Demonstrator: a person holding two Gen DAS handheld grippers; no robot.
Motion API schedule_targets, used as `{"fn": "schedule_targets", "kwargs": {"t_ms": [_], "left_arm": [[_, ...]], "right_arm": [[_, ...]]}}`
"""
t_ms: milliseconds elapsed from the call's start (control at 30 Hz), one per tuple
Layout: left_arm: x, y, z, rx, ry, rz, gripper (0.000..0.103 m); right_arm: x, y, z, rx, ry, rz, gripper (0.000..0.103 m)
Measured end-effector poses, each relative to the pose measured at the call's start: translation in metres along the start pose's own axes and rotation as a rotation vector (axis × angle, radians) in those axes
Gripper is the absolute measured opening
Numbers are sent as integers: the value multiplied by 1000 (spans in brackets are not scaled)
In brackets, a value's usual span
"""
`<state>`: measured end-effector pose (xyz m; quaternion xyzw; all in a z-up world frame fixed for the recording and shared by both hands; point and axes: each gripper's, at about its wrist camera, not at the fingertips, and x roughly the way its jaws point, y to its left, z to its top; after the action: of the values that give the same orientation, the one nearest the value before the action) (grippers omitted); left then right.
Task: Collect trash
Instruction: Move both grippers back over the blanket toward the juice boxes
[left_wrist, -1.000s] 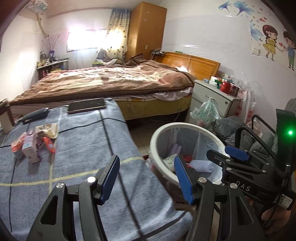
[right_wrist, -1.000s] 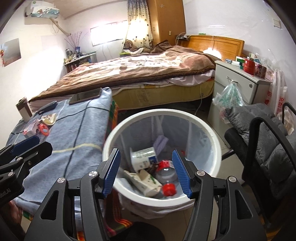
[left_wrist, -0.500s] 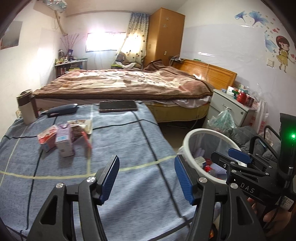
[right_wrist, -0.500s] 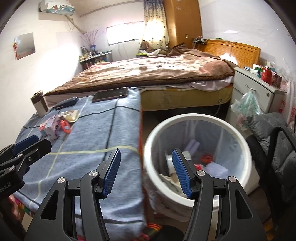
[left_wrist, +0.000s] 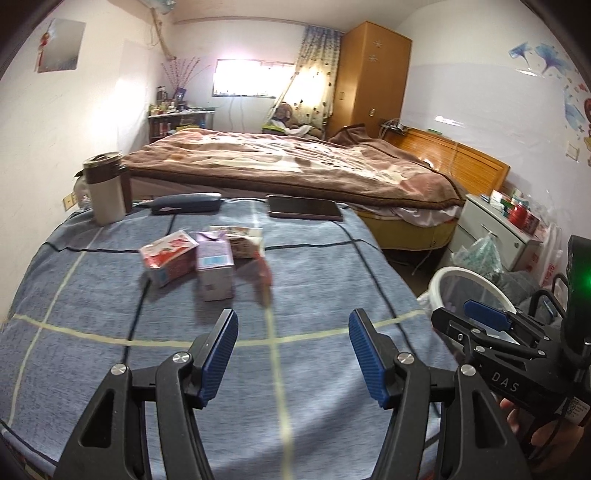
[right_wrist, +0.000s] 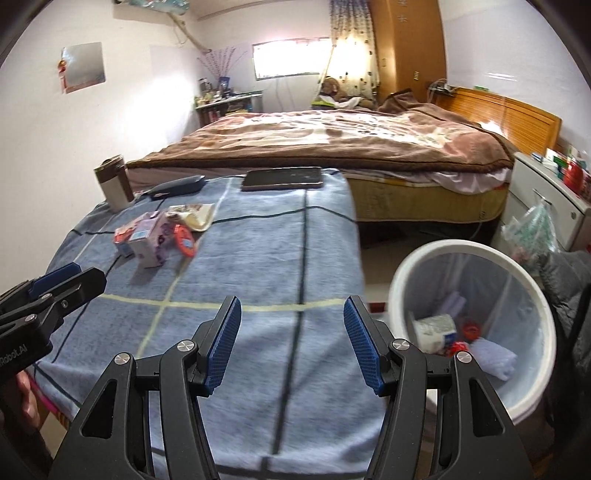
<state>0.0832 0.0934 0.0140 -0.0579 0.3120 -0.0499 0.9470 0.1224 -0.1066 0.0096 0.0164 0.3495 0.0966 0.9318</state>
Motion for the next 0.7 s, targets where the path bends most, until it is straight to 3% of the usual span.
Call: {"fn": "schedule_targets", "kwargs": {"t_ms": [700], "left_arm": [[6,113,15,-121,3,155,67]], "right_arm": [[56,87,26,-89,57,173,60]]}}
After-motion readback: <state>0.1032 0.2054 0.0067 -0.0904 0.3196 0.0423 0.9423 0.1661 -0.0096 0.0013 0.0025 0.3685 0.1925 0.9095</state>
